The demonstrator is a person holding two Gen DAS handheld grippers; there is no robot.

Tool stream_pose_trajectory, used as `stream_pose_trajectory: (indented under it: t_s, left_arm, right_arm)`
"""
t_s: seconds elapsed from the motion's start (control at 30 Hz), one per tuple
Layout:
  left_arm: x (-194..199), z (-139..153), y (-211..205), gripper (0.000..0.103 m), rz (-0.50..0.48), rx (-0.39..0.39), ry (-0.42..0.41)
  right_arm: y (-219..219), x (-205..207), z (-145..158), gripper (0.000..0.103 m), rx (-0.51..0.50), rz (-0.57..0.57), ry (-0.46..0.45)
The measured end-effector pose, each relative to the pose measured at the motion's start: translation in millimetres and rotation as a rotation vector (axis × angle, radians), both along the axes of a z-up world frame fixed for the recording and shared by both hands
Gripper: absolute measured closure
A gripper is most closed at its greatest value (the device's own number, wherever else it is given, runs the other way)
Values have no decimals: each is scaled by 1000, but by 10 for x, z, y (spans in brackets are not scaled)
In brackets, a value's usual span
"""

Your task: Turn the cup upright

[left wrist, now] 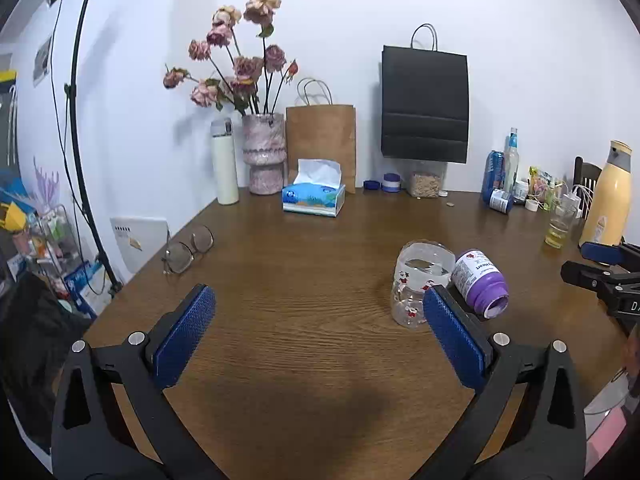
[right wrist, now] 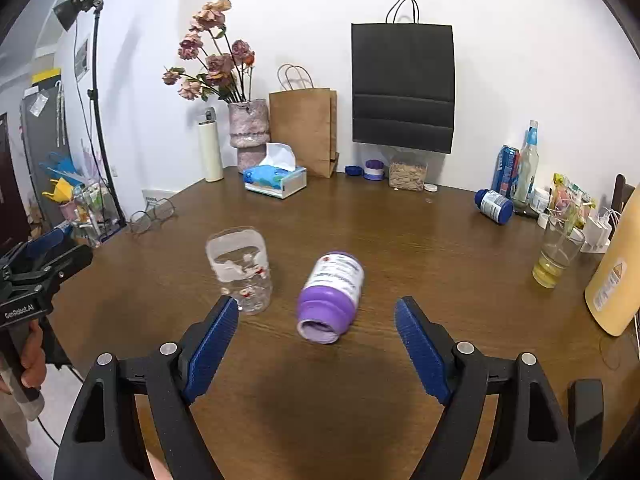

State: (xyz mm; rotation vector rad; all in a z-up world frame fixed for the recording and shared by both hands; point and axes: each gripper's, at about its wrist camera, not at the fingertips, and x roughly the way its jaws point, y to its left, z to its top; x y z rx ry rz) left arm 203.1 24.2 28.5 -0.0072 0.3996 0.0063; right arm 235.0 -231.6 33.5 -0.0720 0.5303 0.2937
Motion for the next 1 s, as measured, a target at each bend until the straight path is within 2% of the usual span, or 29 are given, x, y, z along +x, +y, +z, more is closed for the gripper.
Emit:
stream_pose_trajectory:
  t_s: [0.1,0.2,0.33,0.43,0.53,0.7,0.83,1.0]
  left_arm:
    - [-228,42,-12,0,49,11,-8]
    - [-678,37,-20,0,77,12,-72]
    - [-1292,-99,-87,0,56,15,-135]
    - [-1770,-206,-237,0,-30,108,-184]
    - [-2003,-268,-267,0,-43,116,-220]
    - [-1927,-262,-62,0,-13,10,-182]
    - [-2008,-253,-77,0,-18,24,-209]
    - [-2025,-246,-106,0,-33,28,-217]
  right_arm:
    - [-43,-276,16,18,54,-4,-51]
    - [-58,-740,8,18,81,23,-142]
    - [-66,-1353,-80,18,98,38,-182]
    - [-25,-1926,-218,18,71,-3,-222]
    - [39,-2311,-336,17,59,-9,-249]
    - [132,-2339,-319,17,32,16,-260]
    - [102,-2305,-361,17,62,12,-229]
    - [74,-2339,-369,17,62,15,-246]
